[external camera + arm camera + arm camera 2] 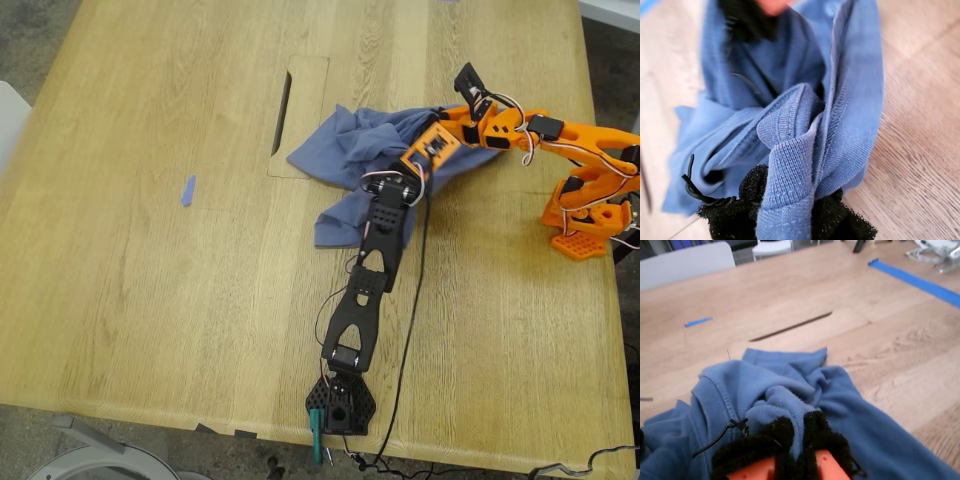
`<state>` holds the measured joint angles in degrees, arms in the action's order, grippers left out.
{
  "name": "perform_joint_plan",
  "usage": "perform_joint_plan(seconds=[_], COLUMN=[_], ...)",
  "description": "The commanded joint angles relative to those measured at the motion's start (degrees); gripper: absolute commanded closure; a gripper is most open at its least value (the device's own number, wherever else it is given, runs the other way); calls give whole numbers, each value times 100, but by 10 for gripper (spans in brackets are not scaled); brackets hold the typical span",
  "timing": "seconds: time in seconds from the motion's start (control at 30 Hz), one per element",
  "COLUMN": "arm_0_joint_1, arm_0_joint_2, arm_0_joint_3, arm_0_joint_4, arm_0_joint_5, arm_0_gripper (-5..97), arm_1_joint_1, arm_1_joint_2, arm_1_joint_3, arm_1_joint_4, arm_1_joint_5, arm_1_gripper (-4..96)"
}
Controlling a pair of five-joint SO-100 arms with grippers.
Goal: Fold a T-shirt
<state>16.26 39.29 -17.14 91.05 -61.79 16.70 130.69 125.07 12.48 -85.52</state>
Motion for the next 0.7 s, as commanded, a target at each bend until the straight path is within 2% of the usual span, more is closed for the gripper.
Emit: perform_joint_plan(seconds=[0.0,0.67], arm_0_joint_1=[-105,-158], arm_0_joint_2=[1503,3120], arm_0_joint_3=[-202,-202], arm_0_joint_4=[70,35], arm_0_joint_5=[44,299], arm_0_gripper=[918,918], arm_1_joint_1=[-53,-229], arm_1_joint_2=[299,35], arm_1_joint_3=[-703,-2399], arm_1_joint_4=[-185,-993], arm_1_joint_5=[-62,-237], arm_1_gripper=[915,915])
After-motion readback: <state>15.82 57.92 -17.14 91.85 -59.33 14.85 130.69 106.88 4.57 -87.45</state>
